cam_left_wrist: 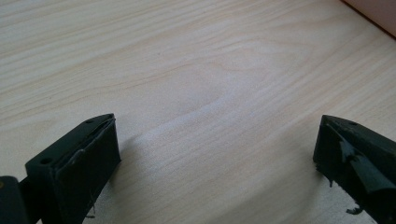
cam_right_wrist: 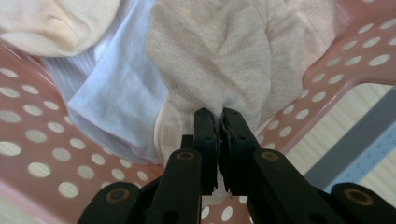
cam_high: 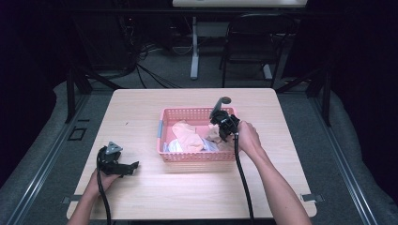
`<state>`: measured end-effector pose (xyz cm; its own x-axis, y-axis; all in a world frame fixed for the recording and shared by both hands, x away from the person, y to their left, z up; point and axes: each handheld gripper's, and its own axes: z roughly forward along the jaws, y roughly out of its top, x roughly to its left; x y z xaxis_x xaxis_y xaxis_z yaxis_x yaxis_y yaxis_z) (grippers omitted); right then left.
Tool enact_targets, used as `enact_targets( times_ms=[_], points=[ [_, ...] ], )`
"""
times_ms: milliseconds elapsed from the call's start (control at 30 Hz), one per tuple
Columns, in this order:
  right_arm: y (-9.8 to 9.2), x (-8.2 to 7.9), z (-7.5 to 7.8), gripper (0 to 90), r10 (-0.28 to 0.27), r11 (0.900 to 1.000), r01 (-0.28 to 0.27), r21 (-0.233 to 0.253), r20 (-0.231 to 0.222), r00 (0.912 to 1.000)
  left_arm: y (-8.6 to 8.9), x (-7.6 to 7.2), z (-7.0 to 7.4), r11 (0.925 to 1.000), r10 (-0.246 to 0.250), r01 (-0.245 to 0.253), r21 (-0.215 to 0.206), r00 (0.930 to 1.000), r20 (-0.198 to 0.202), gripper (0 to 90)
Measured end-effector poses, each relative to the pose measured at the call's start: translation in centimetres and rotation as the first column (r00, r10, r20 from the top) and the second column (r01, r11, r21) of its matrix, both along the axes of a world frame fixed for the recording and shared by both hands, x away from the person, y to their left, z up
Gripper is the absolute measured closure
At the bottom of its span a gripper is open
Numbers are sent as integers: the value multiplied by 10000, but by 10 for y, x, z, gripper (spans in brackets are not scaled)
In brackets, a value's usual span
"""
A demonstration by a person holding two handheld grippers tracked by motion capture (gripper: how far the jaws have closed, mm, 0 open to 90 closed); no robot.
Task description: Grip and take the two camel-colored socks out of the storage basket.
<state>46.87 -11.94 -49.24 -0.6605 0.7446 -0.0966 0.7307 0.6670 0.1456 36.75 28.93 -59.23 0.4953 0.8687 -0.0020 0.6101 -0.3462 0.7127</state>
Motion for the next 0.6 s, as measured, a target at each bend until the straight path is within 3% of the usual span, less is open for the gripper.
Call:
enact_targets(
  times_ms=[233,600],
  points=[
    [-2,-2,14,858,39,9994,-39,338,8,10000,0,0,0,10000,-3,3,1,10000,-1,1],
    [2,-7,45,859,194,9974,-224,692,433,9989,0,0,0,10000,6,-6,0,10000,-9,1]
  ],
)
